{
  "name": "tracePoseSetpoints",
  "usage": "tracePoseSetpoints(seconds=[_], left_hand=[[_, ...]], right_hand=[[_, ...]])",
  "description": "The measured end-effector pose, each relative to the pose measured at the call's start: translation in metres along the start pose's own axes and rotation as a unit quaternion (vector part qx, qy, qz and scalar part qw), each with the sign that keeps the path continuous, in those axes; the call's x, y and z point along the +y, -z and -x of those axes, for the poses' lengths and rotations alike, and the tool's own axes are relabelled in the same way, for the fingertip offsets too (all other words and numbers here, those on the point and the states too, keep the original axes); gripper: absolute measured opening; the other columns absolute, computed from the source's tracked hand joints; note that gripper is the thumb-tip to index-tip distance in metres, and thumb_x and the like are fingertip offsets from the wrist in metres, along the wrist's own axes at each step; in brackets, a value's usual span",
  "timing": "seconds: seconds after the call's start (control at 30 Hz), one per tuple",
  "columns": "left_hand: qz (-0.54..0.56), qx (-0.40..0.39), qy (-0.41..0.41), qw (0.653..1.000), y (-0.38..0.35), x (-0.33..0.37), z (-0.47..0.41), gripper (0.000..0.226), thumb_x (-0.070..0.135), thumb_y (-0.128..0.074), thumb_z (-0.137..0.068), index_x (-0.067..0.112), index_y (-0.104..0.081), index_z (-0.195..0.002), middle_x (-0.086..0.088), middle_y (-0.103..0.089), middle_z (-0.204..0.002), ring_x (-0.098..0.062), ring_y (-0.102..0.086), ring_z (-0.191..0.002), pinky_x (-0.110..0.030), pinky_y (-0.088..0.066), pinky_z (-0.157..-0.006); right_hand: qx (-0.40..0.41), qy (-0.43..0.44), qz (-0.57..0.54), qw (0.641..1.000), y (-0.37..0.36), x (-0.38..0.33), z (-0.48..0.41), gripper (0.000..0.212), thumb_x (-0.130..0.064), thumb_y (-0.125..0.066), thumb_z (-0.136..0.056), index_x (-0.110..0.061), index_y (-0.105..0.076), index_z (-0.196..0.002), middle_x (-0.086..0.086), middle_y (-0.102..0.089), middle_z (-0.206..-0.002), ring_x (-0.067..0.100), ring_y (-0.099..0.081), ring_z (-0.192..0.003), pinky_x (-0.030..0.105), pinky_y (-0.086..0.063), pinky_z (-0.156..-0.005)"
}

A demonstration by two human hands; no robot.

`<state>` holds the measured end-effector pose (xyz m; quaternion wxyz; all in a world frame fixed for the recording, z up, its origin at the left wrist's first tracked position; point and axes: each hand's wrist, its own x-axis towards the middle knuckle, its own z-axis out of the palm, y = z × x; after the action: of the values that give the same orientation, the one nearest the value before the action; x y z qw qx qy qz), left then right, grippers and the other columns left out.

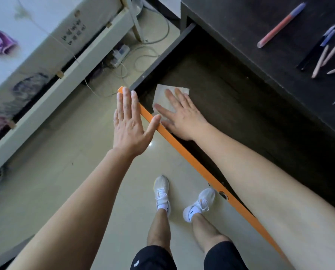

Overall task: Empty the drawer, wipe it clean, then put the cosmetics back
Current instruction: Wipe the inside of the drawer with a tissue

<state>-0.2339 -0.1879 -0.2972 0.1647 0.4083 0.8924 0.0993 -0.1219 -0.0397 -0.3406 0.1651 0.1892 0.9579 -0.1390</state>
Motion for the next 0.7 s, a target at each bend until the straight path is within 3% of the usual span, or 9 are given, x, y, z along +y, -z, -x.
tracePoseSetpoints(seconds=[0.17, 0.37, 0.5, 0.63, 0.7], left_hand=[[-0.017, 0.003, -0.001, 1.0, -0.001, 0.0, -0.001, 0.088, 0.071, -0.026, -0.094, 0.02, 0.011, -0.155, 0.0, 0.022, -0.161, -0.015, 0.024, -0.147, -0.042, 0.0, -0.122], [-0.007, 0.015, 0.003, 1.0, -0.005, 0.004, 0.001, 0.087, 0.068, -0.029, -0.094, 0.018, 0.008, -0.155, -0.001, 0.018, -0.162, -0.017, 0.022, -0.148, -0.037, 0.0, -0.12], [-0.006, 0.009, 0.005, 1.0, -0.002, 0.009, 0.003, 0.085, 0.067, -0.027, -0.095, 0.018, 0.007, -0.155, -0.001, 0.018, -0.162, -0.018, 0.02, -0.148, -0.043, -0.003, -0.121], [-0.046, -0.01, 0.019, 0.999, 0.005, 0.021, 0.001, 0.089, 0.071, -0.022, -0.092, 0.015, 0.008, -0.155, -0.003, 0.019, -0.162, -0.02, 0.022, -0.148, -0.05, 0.001, -0.121], [-0.095, -0.029, 0.001, 0.995, 0.006, 0.033, -0.002, 0.094, 0.073, -0.024, -0.089, 0.012, 0.005, -0.155, -0.006, 0.018, -0.162, -0.022, 0.021, -0.148, -0.054, 0.005, -0.12]], right_hand=[[-0.002, 0.003, 0.045, 0.999, 0.014, -0.021, -0.042, 0.061, -0.054, -0.024, -0.102, -0.044, 0.004, -0.155, 0.016, 0.015, -0.164, 0.037, 0.017, -0.15, 0.051, 0.003, -0.122], [-0.006, 0.005, 0.014, 1.0, -0.003, 0.02, 0.024, 0.061, -0.062, -0.024, -0.1, -0.047, -0.001, -0.155, 0.008, 0.016, -0.165, 0.031, 0.016, -0.151, 0.045, 0.006, -0.121], [-0.021, -0.115, -0.027, 0.993, -0.025, 0.07, 0.103, 0.067, -0.068, -0.022, -0.096, -0.048, 0.006, -0.153, 0.003, 0.028, -0.161, 0.023, 0.029, -0.147, 0.039, 0.016, -0.118], [-0.008, -0.273, -0.07, 0.959, -0.039, 0.101, 0.162, 0.069, -0.07, -0.019, -0.095, -0.047, 0.012, -0.152, 0.002, 0.031, -0.16, 0.025, 0.028, -0.147, 0.047, 0.006, -0.122], [-0.012, -0.311, -0.084, 0.947, -0.044, 0.095, 0.177, 0.069, -0.067, -0.021, -0.096, -0.046, 0.014, -0.152, 0.004, 0.032, -0.159, 0.027, 0.029, -0.147, 0.048, 0.007, -0.121]])
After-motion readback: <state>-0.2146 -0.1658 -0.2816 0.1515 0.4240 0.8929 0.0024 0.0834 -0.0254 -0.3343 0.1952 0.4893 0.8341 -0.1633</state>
